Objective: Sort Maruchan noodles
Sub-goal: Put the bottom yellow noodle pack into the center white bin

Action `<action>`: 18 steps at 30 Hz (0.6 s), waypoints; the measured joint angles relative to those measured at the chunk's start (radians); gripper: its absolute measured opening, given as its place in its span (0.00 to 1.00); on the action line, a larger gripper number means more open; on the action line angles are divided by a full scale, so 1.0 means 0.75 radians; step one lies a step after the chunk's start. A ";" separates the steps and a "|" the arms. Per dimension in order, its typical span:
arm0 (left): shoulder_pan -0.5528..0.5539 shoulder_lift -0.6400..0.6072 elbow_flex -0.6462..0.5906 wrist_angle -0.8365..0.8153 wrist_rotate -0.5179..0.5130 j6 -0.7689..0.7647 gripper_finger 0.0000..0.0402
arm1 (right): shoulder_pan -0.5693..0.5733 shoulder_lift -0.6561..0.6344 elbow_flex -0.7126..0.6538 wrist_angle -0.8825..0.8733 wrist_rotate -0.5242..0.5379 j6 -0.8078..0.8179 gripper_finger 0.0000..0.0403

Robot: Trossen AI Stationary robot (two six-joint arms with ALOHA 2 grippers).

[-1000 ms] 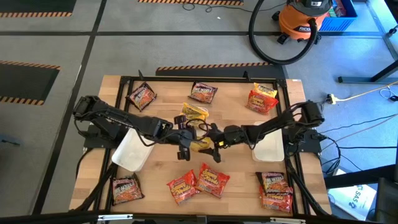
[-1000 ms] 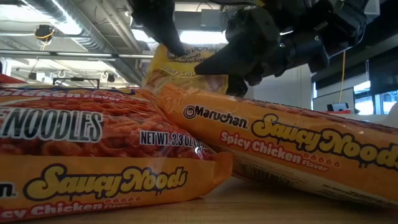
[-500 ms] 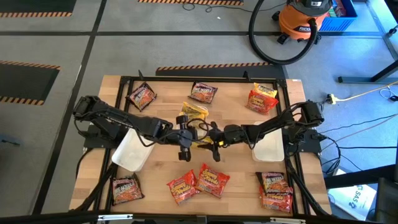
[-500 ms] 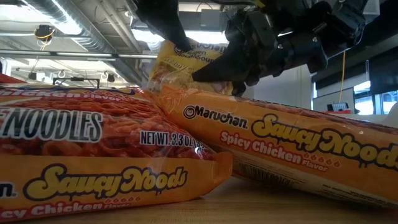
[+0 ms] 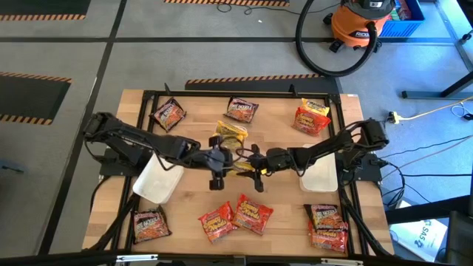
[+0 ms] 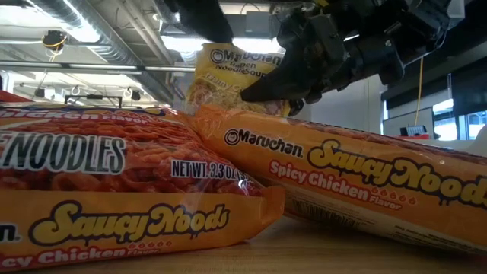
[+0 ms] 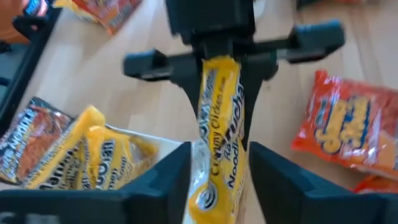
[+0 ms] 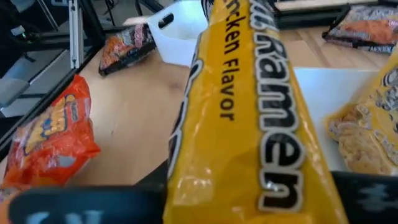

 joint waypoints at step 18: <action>0.182 0.107 -0.003 0.150 0.388 -0.001 0.69 | 0.001 -0.002 0.186 -0.370 0.048 -0.131 0.24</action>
